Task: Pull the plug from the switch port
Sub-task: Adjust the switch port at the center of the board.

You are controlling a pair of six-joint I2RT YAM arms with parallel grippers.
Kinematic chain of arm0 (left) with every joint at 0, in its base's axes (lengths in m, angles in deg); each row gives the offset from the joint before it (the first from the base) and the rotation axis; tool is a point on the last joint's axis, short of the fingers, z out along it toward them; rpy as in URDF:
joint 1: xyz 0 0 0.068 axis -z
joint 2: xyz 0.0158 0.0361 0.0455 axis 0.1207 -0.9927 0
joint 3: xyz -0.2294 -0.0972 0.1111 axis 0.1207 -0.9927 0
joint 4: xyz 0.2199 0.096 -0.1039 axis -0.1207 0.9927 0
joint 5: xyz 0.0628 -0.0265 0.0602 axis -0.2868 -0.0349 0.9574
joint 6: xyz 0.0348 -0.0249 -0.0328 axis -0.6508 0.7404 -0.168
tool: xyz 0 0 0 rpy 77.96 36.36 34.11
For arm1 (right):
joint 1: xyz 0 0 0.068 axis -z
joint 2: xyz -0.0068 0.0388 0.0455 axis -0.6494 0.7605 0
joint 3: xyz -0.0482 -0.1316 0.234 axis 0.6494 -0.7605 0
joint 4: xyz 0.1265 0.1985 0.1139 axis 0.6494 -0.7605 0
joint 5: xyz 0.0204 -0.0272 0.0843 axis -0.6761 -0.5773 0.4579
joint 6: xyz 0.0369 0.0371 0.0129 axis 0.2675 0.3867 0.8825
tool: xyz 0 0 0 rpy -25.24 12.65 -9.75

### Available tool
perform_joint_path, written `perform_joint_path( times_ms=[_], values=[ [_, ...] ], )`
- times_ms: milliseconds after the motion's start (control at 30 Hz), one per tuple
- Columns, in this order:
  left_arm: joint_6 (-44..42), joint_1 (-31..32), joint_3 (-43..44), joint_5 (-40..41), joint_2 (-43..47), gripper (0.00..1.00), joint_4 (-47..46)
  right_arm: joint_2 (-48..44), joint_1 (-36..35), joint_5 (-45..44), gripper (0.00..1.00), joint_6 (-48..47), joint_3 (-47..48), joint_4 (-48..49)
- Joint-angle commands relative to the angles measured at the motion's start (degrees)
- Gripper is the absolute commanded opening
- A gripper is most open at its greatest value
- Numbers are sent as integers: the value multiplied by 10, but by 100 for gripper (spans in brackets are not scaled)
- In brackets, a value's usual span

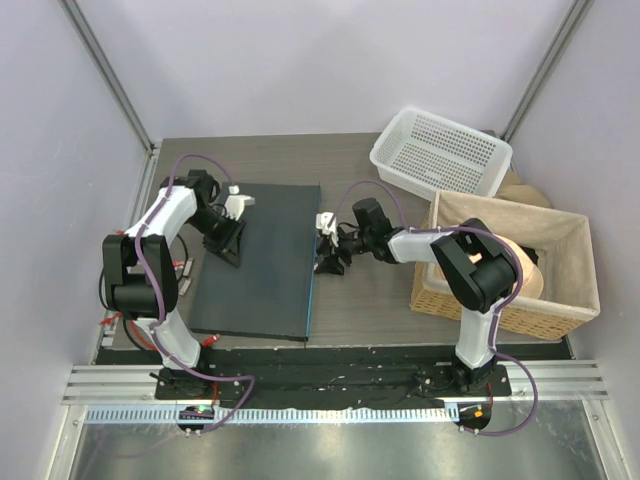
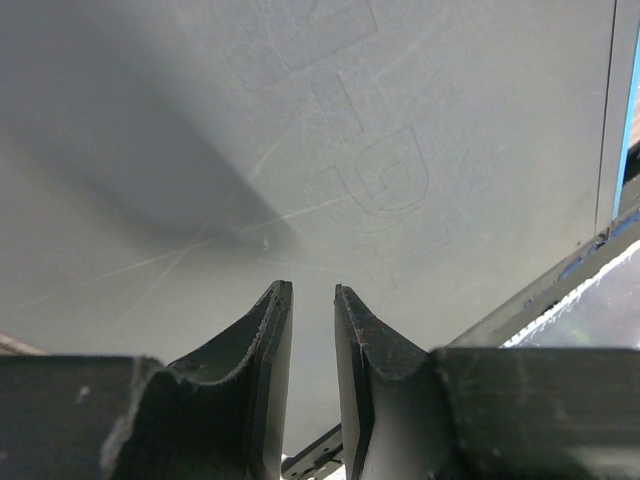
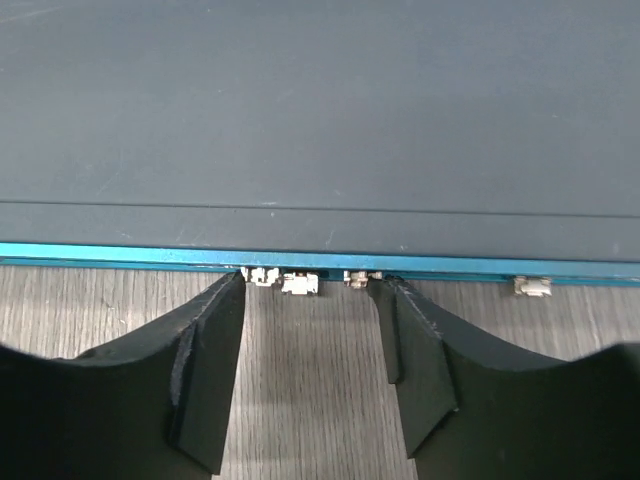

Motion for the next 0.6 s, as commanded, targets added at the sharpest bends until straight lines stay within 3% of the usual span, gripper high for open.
perform_joint_path(
  times_ms=[0, 333, 567],
  values=[
    [8, -3, -9, -22, 33, 28, -2, 23, -16, -5, 57, -35, 55, -30],
    [17, -2, -3, -30, 30, 28, -11, 25, -28, -57, 53, -49, 82, -114],
    [22, -2, -12, -42, 40, 28, -18, -14, -21, -80, 55, -29, 41, -100]
  ],
)
